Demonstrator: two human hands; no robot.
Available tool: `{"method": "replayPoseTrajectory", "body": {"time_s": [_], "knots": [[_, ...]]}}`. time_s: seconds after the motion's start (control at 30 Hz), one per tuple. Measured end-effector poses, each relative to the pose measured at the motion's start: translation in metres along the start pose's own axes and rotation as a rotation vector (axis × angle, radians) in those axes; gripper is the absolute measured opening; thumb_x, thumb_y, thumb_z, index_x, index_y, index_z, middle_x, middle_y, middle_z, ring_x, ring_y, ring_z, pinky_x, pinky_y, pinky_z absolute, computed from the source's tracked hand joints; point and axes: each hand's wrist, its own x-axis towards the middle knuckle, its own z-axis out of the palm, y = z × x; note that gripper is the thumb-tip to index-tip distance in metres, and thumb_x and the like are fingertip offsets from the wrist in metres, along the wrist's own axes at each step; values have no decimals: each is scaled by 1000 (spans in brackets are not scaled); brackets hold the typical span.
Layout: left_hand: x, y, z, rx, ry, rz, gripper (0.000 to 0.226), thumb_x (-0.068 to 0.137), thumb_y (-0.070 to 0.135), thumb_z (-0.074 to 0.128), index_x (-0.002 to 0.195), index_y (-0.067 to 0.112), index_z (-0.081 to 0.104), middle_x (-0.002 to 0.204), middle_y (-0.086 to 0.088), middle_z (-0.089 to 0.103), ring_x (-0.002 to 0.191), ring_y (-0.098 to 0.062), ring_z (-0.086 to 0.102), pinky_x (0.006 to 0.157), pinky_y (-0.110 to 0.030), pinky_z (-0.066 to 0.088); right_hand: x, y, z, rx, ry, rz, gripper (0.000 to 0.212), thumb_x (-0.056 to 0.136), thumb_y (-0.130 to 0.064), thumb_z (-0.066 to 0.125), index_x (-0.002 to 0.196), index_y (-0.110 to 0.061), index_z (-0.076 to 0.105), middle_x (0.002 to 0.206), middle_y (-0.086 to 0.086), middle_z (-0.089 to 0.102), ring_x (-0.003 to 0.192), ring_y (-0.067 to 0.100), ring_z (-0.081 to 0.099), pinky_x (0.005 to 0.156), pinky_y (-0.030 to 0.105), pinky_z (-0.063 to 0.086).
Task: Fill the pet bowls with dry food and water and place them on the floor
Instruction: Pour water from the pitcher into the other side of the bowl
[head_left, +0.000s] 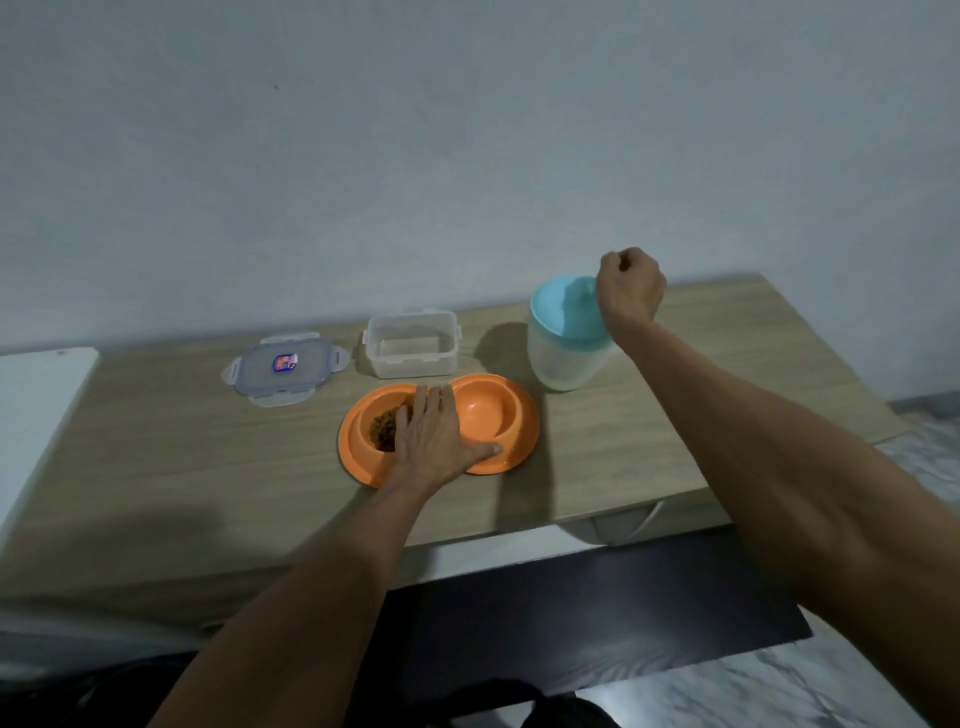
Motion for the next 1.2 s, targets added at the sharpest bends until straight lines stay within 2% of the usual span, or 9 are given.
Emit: {"method": "replayPoseTrajectory", "body": {"time_s": [0.1,0.23,0.37,0.43,0.5,0.63,0.87,1.03,1.2], "knots": [[3,3,6,-8,-15,-59,115,66,80,59,150,9,26,155,-11,30,147,-30,19,116,-52,22,15,32,-2,5,-8,94,31,91,-25,47,91,-3,69,89,13,66,85,26,58,76,32,43],[4,2,13,-18,-23,-103,114,66,81,58,149,10,29,155,-8,32,149,-29,16,118,-54,18,20,58,6,134,-52,285,29,88,-26,46,66,-10,55,76,10,56,76,25,49,71,34,41],[5,3,12,-38,-31,-114,112,66,79,61,149,10,29,156,-7,32,149,-29,15,118,-55,17,20,65,10,279,-56,442,29,89,-31,44,78,-11,60,91,12,64,87,29,57,81,37,48],[5,4,12,-54,-31,-115,111,67,77,63,149,10,29,156,-7,32,150,-29,15,118,-56,17,22,66,11,289,-71,475,32,87,-34,46,71,-10,59,91,11,65,89,31,60,84,40,50],[4,4,12,-69,-29,-118,111,67,75,65,149,10,30,156,-7,32,150,-29,14,118,-55,18,22,67,11,270,-101,477,32,85,-35,50,61,-14,55,81,8,64,87,32,63,84,42,52],[2,4,13,-83,-17,-123,110,66,75,65,148,10,31,155,-6,33,150,-27,13,117,-55,18,17,60,10,253,-150,428,33,80,-35,57,57,-12,54,63,1,56,72,27,60,75,42,54],[1,4,12,-98,-29,-133,111,67,75,65,150,10,28,158,-6,29,151,-26,10,118,-54,16,3,29,9,52,-200,148,44,82,-29,58,46,-12,39,49,1,39,48,17,36,61,31,37],[2,3,14,-102,-34,-132,111,67,77,63,150,11,28,158,-5,28,151,-25,9,117,-57,18,-5,15,8,-129,-255,-58,44,81,-26,57,45,-10,39,45,4,35,50,21,36,59,31,35],[2,1,14,-107,-27,-122,111,67,76,63,149,10,29,158,-5,28,151,-24,9,117,-57,18,-16,2,6,-244,-282,-186,46,82,-22,55,44,-10,32,42,3,26,46,19,26,54,35,27]]}}
